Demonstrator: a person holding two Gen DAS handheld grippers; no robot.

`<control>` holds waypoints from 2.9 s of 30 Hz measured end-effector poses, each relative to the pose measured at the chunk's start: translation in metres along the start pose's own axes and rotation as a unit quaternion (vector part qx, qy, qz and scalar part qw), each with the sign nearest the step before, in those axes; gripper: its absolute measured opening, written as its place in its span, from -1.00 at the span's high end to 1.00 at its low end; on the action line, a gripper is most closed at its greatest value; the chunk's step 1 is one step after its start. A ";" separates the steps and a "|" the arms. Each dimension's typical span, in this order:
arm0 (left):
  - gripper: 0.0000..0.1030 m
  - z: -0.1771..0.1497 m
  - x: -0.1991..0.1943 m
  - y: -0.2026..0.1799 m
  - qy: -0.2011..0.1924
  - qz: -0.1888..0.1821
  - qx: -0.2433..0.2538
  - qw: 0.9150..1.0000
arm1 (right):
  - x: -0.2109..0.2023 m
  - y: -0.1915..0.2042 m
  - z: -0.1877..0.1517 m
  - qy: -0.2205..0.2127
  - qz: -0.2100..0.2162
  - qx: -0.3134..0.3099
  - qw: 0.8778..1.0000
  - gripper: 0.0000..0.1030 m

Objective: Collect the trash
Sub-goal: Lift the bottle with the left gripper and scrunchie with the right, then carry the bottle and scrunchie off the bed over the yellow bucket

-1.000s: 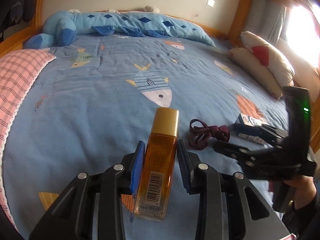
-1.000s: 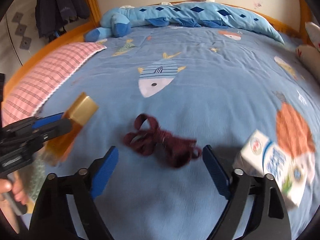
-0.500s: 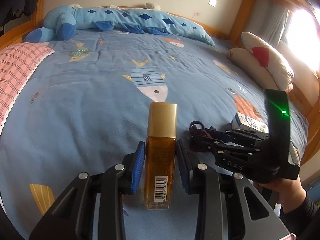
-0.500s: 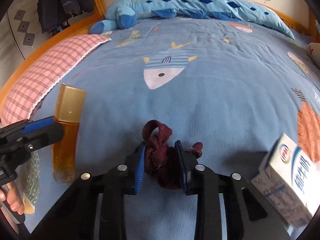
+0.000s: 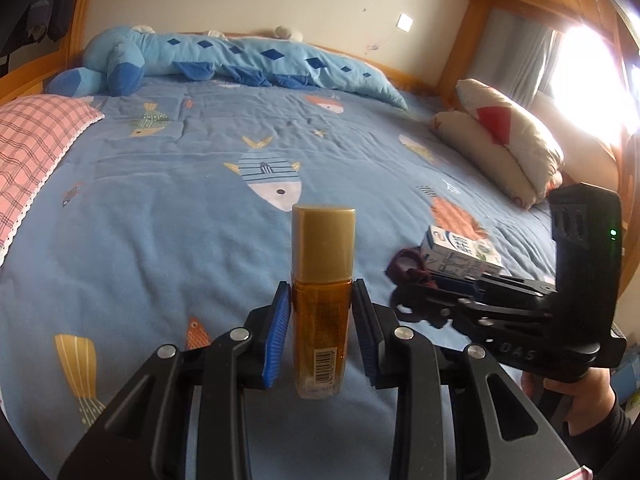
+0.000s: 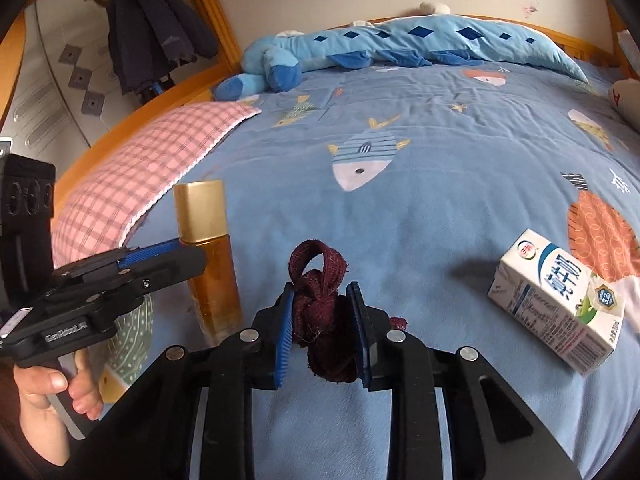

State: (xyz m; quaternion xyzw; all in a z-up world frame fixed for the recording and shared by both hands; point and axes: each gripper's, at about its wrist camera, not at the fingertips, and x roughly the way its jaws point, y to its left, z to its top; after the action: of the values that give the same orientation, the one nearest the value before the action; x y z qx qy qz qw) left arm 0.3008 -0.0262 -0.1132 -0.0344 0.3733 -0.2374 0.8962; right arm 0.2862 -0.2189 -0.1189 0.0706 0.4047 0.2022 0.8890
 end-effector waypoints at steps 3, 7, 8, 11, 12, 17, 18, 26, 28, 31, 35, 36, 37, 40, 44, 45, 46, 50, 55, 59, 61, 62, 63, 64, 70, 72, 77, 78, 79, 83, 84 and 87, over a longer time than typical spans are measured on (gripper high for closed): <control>0.38 -0.008 0.002 -0.004 0.005 0.012 0.012 1.000 | 0.007 0.008 -0.003 0.007 -0.003 -0.016 1.000 0.51; 0.38 -0.017 0.010 -0.008 0.018 0.018 0.029 0.999 | 0.021 0.013 -0.005 0.021 0.009 -0.024 0.999 0.51; 0.38 -0.017 0.010 -0.008 0.018 0.019 0.031 0.999 | 0.024 0.013 -0.004 0.024 0.018 -0.021 0.999 0.51; 0.37 -0.017 0.012 -0.006 0.024 0.017 0.033 0.999 | 0.035 0.010 -0.002 0.036 0.051 -0.009 0.998 0.51; 0.37 -0.017 0.013 -0.005 0.028 0.016 0.034 0.999 | 0.038 0.010 -0.002 0.041 0.060 -0.008 0.997 0.51; 0.37 -0.019 0.017 0.001 0.041 0.014 0.031 0.999 | 0.053 0.011 -0.002 0.059 0.098 -0.011 0.993 0.51; 0.37 -0.020 0.018 0.003 0.043 0.013 0.028 0.999 | 0.056 0.009 -0.003 0.064 0.107 -0.007 0.992 0.51; 0.38 -0.026 0.032 0.019 0.073 0.004 0.003 0.997 | 0.058 0.001 -0.005 0.064 0.128 0.018 0.990 0.51; 0.38 -0.029 0.034 0.017 0.077 0.002 0.009 0.997 | 0.053 0.004 -0.005 0.061 0.116 0.004 0.991 0.51; 0.38 -0.034 0.042 0.008 0.090 0.026 0.040 0.995 | 0.049 0.006 -0.006 0.063 0.098 -0.010 0.993 0.51; 0.37 -0.033 0.045 0.001 0.095 0.046 0.056 0.993 | 0.041 0.006 -0.008 0.059 0.085 -0.017 0.994 0.50; 0.37 -0.034 0.046 0.001 0.097 0.049 0.056 0.992 | 0.040 0.005 -0.009 0.060 0.083 -0.016 0.995 0.50; 0.36 -0.035 0.048 0.002 0.102 0.051 0.057 0.992 | 0.039 0.003 -0.009 0.059 0.083 -0.012 0.995 0.50; 0.38 -0.044 0.058 0.005 0.113 0.058 0.055 0.990 | 0.038 -0.003 -0.010 0.059 0.080 -0.002 0.995 0.50; 0.39 -0.044 0.054 0.008 0.102 0.051 0.034 0.993 | 0.033 -0.009 -0.012 0.057 0.077 0.003 0.995 0.50; 0.39 -0.044 0.054 0.008 0.102 0.049 0.032 0.993 | 0.032 -0.009 -0.012 0.056 0.074 0.003 0.996 0.50; 0.39 -0.043 0.053 0.008 0.103 0.049 0.032 0.993 | 0.030 -0.011 -0.012 0.055 0.073 0.004 0.996 0.50; 0.39 -0.038 0.041 -0.003 0.094 0.042 0.041 0.994 | 0.020 -0.015 -0.013 0.048 0.069 0.009 0.996 0.50; 0.39 -0.029 0.018 -0.035 0.076 0.024 0.069 0.994 | -0.008 -0.018 -0.020 0.032 0.056 0.010 0.998 0.50; 0.39 -0.022 0.000 -0.072 0.061 -0.002 0.099 0.993 | -0.049 -0.023 -0.031 0.003 0.038 0.006 0.999 0.50; 0.38 -0.022 -0.008 -0.096 0.054 -0.018 0.116 0.992 | -0.077 -0.031 -0.039 -0.017 0.029 0.014 0.999 0.50; 0.38 -0.023 -0.011 -0.106 0.052 -0.027 0.122 0.991 | -0.090 -0.035 -0.044 -0.026 0.025 0.020 0.999 0.50; 0.38 -0.024 -0.013 -0.117 0.052 -0.037 0.130 0.990 | -0.103 -0.039 -0.048 -0.034 0.019 0.026 0.999 0.50; 0.38 -0.025 -0.015 -0.129 0.052 -0.047 0.137 0.988 | -0.123 -0.045 -0.056 -0.046 0.004 0.033 0.998 0.50; 0.38 -0.048 -0.020 -0.212 0.064 -0.122 0.184 0.973 | -0.221 -0.074 -0.112 -0.099 -0.062 0.084 0.990 0.50; 0.38 -0.061 -0.021 -0.241 0.070 -0.147 0.202 0.966 | -0.255 -0.084 -0.136 -0.110 -0.085 0.104 0.985 0.50; 0.38 -0.095 -0.022 -0.309 0.096 -0.207 0.239 0.944 | -0.317 -0.097 -0.200 -0.121 -0.151 0.139 0.971 0.50; 0.38 -0.101 -0.023 -0.320 0.100 -0.215 0.246 0.940 | -0.323 -0.098 -0.209 -0.120 -0.159 0.145 0.969 0.50; 0.38 -0.110 -0.024 -0.336 0.107 -0.229 0.256 0.933 | -0.335 -0.103 -0.225 -0.118 -0.172 0.157 0.965 0.50; 0.38 -0.140 -0.028 -0.380 0.129 -0.263 0.283 0.913 | -0.364 -0.107 -0.280 -0.109 -0.213 0.197 0.951 0.50; 0.38 -0.147 -0.029 -0.388 0.135 -0.270 0.289 0.909 | -0.371 -0.109 -0.297 -0.105 -0.224 0.212 0.946 0.50; 0.38 -0.174 -0.032 -0.415 0.154 -0.290 0.310 0.892 | -0.386 -0.111 -0.338 -0.095 -0.244 0.245 0.934 0.50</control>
State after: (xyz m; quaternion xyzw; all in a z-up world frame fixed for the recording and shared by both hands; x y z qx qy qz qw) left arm -0.0038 -0.3589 -0.1181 0.1750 0.3874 -0.5929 0.6840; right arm -0.1609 -0.4936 -0.1082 0.2038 0.3600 -0.1339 0.9005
